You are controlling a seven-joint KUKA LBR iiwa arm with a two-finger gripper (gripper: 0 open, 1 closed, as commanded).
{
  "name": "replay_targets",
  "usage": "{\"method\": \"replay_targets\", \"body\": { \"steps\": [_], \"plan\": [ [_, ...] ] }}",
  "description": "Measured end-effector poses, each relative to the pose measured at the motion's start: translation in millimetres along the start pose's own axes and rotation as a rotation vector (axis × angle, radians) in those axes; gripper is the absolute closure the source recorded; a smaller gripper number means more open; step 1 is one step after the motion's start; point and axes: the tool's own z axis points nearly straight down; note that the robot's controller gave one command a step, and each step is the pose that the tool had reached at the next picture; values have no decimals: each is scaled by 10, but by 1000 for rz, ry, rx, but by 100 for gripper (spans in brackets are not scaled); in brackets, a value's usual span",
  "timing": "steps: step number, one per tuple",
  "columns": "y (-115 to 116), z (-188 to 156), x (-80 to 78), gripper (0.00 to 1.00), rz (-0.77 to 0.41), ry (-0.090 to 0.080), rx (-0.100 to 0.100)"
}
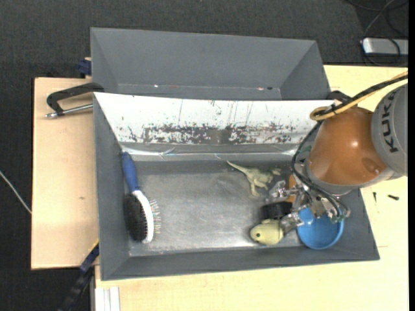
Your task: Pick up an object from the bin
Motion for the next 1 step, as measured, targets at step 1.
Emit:
{"method": "replay_targets", "body": {
  "steps": [1],
  "plan": [
    [119,-1530,-135,100,-155,-10,4]
  ]
}}
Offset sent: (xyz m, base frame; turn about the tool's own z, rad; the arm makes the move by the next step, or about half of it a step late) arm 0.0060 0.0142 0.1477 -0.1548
